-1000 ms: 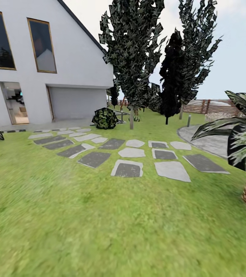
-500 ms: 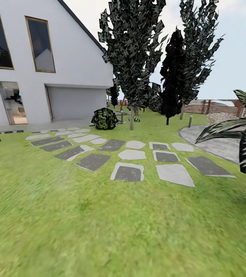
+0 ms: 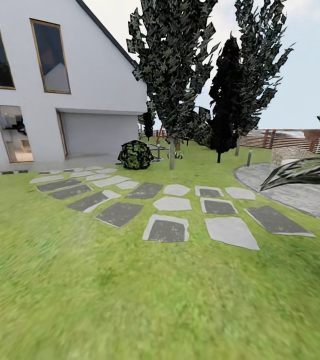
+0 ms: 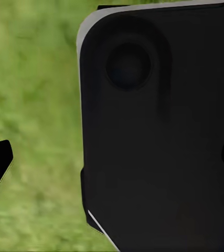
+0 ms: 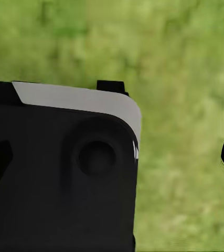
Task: Take the three Easter eggs out of the wicker basket on the lawn in the garden, then place them on the lawn next to a single tree (choose any tree) so that all three eggs are next to the same tree and none are left in the basket.
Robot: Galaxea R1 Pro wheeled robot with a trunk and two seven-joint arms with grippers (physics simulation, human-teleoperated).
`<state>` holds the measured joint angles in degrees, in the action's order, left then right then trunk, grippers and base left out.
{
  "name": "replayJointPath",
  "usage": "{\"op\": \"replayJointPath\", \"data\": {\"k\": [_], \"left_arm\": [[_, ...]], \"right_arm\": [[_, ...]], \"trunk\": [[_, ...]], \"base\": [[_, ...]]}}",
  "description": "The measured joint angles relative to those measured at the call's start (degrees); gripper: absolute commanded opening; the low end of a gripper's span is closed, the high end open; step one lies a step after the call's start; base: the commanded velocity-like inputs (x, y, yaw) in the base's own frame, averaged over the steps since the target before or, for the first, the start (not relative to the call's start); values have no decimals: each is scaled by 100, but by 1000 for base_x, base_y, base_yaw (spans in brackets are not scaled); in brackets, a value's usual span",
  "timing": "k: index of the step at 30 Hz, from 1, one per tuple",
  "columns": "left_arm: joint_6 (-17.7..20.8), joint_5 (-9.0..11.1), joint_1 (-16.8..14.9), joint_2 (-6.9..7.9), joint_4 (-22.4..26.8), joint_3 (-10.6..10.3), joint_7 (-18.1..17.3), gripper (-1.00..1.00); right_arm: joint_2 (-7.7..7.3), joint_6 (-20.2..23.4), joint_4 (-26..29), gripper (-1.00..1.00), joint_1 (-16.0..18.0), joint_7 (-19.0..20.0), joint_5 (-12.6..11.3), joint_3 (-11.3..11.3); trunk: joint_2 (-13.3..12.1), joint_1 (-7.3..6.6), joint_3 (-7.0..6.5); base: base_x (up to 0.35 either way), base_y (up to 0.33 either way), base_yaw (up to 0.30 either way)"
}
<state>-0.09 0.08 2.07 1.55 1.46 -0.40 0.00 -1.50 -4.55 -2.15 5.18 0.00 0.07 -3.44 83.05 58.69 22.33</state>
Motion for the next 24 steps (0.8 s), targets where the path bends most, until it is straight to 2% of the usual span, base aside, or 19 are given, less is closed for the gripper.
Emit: {"op": "replayJointPath", "data": {"k": [24], "left_arm": [[0, 0, 0, 1, 0, 0, 0, 100]], "right_arm": [[0, 0, 0, 100, 0, 0, 1, -1]], "trunk": [[0, 0, 0]], "base": [[342, 0, 0]]}}
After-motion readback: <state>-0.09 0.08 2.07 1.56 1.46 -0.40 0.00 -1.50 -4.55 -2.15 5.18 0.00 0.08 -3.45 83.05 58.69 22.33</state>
